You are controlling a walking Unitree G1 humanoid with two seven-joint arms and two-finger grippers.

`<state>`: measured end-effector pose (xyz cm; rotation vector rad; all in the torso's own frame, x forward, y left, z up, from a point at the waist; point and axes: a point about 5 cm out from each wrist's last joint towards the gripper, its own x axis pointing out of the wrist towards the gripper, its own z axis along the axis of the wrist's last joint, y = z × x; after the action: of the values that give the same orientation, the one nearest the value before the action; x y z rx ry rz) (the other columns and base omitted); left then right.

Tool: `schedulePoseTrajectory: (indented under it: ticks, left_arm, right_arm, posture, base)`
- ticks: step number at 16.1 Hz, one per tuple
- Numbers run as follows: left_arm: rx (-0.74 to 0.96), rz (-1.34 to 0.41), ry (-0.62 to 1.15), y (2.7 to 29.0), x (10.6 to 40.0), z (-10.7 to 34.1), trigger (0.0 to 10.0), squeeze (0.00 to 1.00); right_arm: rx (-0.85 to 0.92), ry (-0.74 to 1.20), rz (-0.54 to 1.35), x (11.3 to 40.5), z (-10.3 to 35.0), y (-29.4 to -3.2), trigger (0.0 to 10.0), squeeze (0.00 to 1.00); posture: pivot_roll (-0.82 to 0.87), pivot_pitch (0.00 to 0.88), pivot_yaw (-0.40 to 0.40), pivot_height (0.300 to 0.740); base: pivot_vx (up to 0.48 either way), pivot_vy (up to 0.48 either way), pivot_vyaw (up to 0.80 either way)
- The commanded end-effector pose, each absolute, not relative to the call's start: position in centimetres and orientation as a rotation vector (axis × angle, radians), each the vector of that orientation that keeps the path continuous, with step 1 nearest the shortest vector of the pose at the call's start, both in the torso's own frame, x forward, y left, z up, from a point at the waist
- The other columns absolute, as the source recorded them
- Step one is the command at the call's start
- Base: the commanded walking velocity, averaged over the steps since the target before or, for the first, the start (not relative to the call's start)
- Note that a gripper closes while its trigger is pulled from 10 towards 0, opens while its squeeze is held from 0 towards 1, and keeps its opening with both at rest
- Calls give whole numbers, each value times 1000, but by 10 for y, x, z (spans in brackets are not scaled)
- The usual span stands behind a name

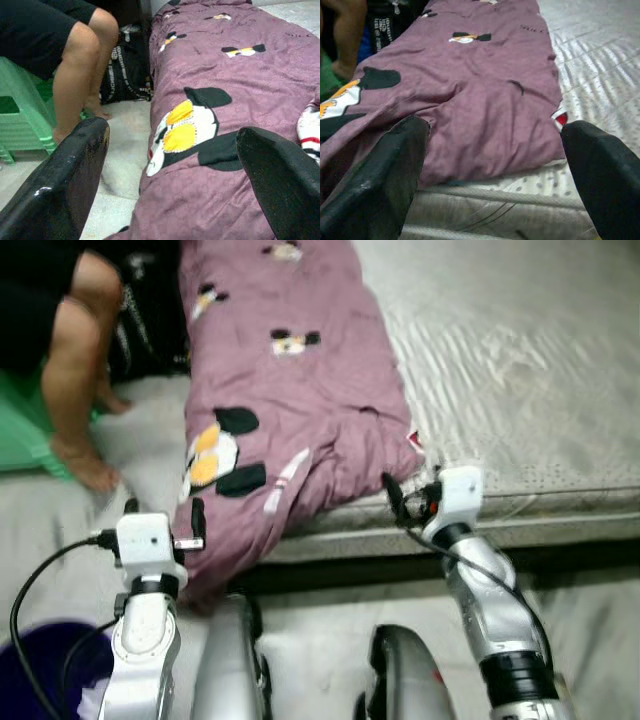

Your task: Clean up the room

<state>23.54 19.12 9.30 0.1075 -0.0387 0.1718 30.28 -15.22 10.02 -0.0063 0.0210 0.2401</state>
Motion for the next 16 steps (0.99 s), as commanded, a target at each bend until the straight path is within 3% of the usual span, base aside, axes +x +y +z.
schedulePoseTrajectory:
  ticks: [1,3,14,16]
  left_arm:
    - [119,166,-70,191,238,100,10000,0]
    - [115,148,-79,189,237,101,10000,0]
    - [74,104,-84,181,239,102,10000,0]
    - [80,114,-78,182,240,101,10000,0]
  right_arm:
    - [-14,1,245,305,105,-153,10000,0]
    - [-20,-13,268,305,106,-150,10000,0]
    - [-11,-13,279,305,105,-147,10000,0]
    - [-12,-11,276,306,104,-148,10000,0]
  posture:
    - [-27,146,6,607]
    - [-26,143,5,607]
    - [-27,159,5,607]
    - [-25,160,5,607]
  base:
    - [0,0,0]
    - [0,0,0]
    - [363,0,0]
    - [0,0,0]
